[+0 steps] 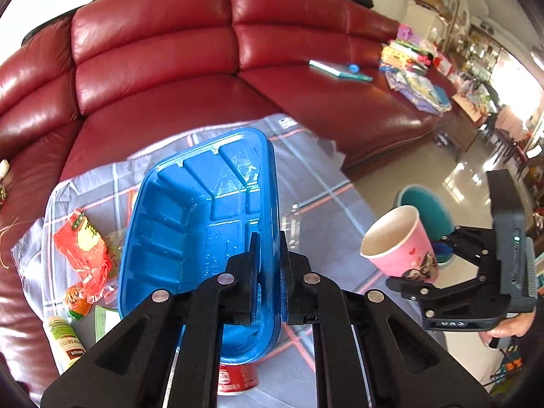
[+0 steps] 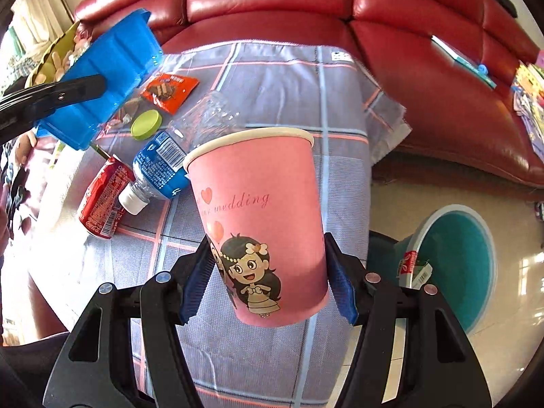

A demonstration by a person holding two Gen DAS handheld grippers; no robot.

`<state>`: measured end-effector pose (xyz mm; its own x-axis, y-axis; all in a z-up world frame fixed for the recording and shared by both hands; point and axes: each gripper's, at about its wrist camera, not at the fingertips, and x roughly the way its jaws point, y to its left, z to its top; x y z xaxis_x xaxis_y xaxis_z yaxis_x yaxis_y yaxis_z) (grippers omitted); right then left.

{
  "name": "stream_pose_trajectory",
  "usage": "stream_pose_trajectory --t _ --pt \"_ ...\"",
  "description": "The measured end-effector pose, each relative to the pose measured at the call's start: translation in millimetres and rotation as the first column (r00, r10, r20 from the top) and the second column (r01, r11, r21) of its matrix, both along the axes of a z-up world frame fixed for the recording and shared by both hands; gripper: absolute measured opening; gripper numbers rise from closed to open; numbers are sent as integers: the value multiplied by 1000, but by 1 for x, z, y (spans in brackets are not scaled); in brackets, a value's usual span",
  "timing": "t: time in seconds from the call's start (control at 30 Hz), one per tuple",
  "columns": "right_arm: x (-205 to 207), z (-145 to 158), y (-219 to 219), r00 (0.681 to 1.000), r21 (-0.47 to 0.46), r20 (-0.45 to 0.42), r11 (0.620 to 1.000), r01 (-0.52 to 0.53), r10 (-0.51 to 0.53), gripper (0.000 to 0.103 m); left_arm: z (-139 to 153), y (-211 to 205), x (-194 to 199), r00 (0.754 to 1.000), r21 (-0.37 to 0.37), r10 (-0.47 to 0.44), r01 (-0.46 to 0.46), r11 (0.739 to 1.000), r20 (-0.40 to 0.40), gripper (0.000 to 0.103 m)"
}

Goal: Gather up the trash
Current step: 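Carry the tray and cup over the teal bin and release both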

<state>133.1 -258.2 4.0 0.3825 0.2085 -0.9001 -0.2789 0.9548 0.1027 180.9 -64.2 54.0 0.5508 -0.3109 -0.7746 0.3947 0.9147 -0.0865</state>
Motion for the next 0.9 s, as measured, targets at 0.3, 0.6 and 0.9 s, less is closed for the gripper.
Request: stream_pose_trajectory --t 0.3,0.6,0.9 --pt "-13 17 -51 992 26 45 993 116 -117 60 13 -43 -17 996 -23 -90 91 996 11 10" --pt "-28 27 -118 968 48 73 970 239 -242 60 3 -104 -20 981 -31 -195 195 980 -19 10" --pt "-45 25 -202 918 56 82 922 384 -387 60 -10 -174 -23 948 -41 -313 311 949 -60 10"
